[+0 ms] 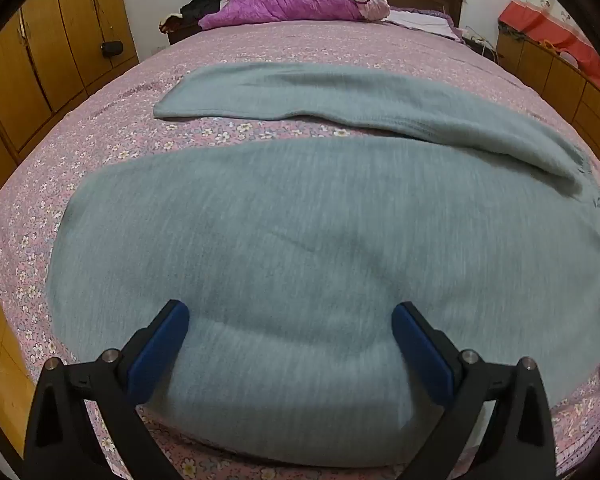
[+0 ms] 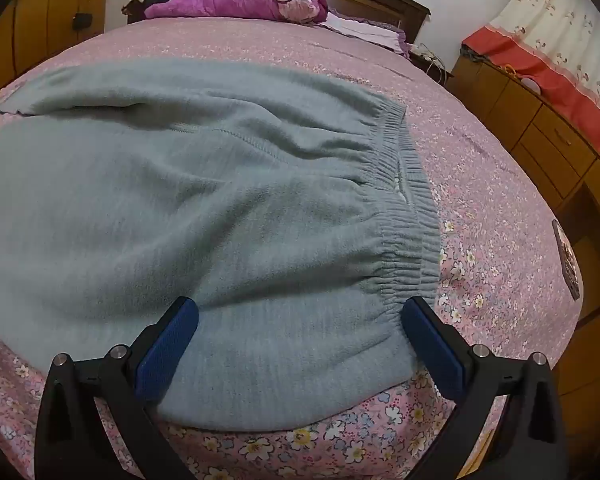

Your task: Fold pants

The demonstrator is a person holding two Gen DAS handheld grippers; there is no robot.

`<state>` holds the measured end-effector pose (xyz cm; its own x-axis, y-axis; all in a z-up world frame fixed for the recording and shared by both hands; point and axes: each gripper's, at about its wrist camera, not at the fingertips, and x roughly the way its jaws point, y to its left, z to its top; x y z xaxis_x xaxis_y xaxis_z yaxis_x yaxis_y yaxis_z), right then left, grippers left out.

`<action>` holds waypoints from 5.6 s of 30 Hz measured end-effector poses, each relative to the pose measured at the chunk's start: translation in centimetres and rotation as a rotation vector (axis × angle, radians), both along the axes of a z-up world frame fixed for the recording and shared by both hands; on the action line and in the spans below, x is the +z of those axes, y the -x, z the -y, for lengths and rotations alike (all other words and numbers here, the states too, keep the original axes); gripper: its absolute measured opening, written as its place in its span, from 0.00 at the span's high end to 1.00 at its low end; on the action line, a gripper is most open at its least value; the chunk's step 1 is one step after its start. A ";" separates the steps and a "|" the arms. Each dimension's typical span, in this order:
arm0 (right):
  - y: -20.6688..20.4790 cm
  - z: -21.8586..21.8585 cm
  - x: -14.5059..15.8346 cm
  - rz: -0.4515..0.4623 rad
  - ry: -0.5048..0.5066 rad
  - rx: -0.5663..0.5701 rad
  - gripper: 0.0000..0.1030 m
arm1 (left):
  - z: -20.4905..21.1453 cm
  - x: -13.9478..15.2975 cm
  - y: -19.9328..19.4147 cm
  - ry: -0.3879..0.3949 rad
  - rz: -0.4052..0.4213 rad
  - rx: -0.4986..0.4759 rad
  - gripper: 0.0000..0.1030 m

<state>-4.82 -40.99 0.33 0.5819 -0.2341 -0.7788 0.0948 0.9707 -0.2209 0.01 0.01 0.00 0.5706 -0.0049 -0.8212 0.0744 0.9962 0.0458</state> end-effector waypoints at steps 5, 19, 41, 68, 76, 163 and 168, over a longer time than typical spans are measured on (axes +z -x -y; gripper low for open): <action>0.2 0.0 0.0 0.002 -0.003 0.002 0.04 | -0.1 0.1 0.0 0.002 0.002 0.000 0.00; -0.1 0.1 -0.1 -0.003 0.001 0.002 0.04 | 0.0 0.1 0.0 -0.005 0.000 0.000 0.00; -0.1 0.1 -0.1 -0.004 0.003 0.003 0.04 | -0.2 0.3 0.1 -0.006 0.000 0.000 0.00; -0.1 0.1 -0.1 -0.004 0.005 0.003 0.04 | 0.1 -0.1 -0.2 -0.007 -0.001 0.000 0.00; -0.1 0.0 -0.2 -0.004 0.005 0.004 0.04 | 0.1 -0.1 -0.2 -0.007 -0.001 0.001 0.00; -19.6 11.5 9.1 -0.007 -0.299 0.052 0.04 | 9.7 8.6 -24.5 -0.113 -0.040 -0.254 0.00; -21.6 11.9 6.7 -0.059 -0.293 0.054 0.04 | 10.4 6.1 -26.3 -0.113 -0.100 -0.296 0.00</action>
<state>16.77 -52.88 7.06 0.5395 0.0358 -0.8413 0.0366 0.9972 0.0659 26.31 -10.35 6.10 0.4747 -0.0645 -0.8778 0.3699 0.9196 0.1324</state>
